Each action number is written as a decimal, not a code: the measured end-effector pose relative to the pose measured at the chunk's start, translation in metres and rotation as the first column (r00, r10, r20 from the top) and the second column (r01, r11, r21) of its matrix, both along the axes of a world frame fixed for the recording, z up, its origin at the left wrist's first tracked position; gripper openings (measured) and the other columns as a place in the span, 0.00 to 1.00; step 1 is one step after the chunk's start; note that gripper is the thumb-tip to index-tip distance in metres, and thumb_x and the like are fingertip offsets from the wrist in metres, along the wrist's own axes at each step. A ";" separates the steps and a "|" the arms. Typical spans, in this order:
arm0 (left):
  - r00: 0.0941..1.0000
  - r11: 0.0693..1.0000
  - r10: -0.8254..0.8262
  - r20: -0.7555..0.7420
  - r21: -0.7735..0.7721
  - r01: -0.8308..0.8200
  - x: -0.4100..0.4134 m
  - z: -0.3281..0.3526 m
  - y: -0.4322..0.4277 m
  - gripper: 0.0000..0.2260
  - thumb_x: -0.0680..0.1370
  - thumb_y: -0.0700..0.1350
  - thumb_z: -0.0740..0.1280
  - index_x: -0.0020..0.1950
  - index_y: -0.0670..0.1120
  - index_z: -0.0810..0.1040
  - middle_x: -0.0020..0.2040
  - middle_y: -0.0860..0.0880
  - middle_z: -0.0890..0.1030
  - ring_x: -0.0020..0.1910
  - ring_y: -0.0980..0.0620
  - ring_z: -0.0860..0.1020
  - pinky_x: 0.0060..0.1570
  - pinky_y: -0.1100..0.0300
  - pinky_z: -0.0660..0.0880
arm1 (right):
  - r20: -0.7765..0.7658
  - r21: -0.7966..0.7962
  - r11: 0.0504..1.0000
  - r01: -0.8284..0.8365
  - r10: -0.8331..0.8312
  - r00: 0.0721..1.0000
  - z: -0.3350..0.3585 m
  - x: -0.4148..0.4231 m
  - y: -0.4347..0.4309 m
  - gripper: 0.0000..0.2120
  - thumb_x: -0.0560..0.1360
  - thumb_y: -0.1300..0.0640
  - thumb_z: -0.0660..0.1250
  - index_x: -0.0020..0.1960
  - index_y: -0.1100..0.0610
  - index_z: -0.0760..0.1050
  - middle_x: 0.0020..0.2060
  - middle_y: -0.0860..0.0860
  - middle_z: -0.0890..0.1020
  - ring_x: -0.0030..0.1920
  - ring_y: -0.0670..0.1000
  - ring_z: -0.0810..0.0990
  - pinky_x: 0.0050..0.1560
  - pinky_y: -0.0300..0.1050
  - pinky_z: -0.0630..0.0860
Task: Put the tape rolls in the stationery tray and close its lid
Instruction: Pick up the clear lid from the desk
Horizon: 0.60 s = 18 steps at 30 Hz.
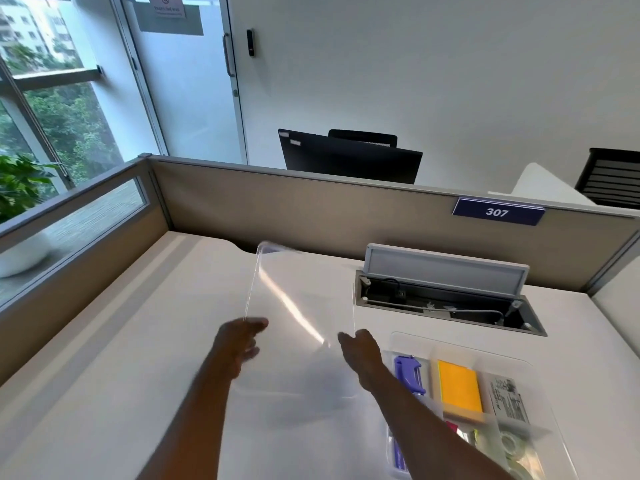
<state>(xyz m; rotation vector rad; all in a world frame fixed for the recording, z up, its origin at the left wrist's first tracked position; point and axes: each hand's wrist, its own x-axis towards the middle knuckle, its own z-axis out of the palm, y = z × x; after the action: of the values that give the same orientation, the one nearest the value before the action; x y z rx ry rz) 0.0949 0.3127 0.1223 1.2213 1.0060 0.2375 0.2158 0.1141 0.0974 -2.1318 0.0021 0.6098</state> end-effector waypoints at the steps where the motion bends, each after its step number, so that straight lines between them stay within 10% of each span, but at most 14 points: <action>1: 0.999 0.997 -0.041 0.019 0.060 0.040 0.004 0.019 0.002 0.05 0.70 0.41 0.74 0.34 0.45 0.81 0.32 0.48 0.76 0.31 0.51 0.70 0.35 0.58 0.74 | 0.045 0.009 1.000 0.001 -0.001 0.999 0.005 0.002 0.000 0.18 0.76 0.50 0.61 0.56 0.64 0.72 0.53 0.60 0.78 0.53 0.59 0.76 0.50 0.46 0.71; 6: 0.962 0.849 -0.271 0.027 0.478 0.226 0.020 0.092 -0.020 0.03 0.71 0.47 0.73 0.39 0.49 0.83 0.36 0.50 0.82 0.34 0.51 0.76 0.34 0.60 0.75 | 0.308 0.054 0.988 0.143 -0.153 0.939 0.025 0.015 -0.031 0.22 0.81 0.47 0.54 0.45 0.64 0.75 0.46 0.63 0.80 0.50 0.61 0.78 0.51 0.50 0.71; 10: 0.960 0.654 -0.280 -0.007 0.730 0.196 0.036 0.112 -0.066 0.03 0.72 0.50 0.71 0.39 0.54 0.83 0.36 0.57 0.83 0.37 0.55 0.79 0.38 0.60 0.74 | -0.110 0.551 0.755 0.356 -0.358 0.927 0.044 0.036 -0.081 0.21 0.79 0.42 0.54 0.38 0.56 0.71 0.33 0.55 0.73 0.32 0.52 0.72 0.36 0.44 0.70; 14: 0.974 0.367 -0.225 -0.004 0.926 0.089 0.045 0.104 -0.110 0.03 0.72 0.48 0.71 0.43 0.51 0.81 0.42 0.53 0.83 0.44 0.49 0.79 0.40 0.57 0.74 | -0.406 0.726 0.489 0.483 -0.261 0.876 0.049 0.064 -0.146 0.35 0.76 0.34 0.52 0.61 0.66 0.69 0.54 0.64 0.77 0.53 0.62 0.78 0.59 0.56 0.75; 18: 0.920 -0.021 -0.380 -0.095 0.995 0.094 0.048 0.091 -0.147 0.07 0.71 0.40 0.72 0.44 0.52 0.83 0.39 0.53 0.81 0.41 0.47 0.78 0.34 0.55 0.77 | -0.462 0.791 0.397 0.467 -0.114 0.880 0.054 0.070 -0.198 0.41 0.73 0.31 0.55 0.66 0.67 0.66 0.60 0.64 0.75 0.57 0.62 0.78 0.58 0.54 0.76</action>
<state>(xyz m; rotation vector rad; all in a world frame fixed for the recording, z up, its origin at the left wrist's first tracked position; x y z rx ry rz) 0.1428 0.1658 0.2130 2.6426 0.2062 0.9207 0.2862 -0.0843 0.1510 -0.9051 0.2122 0.5649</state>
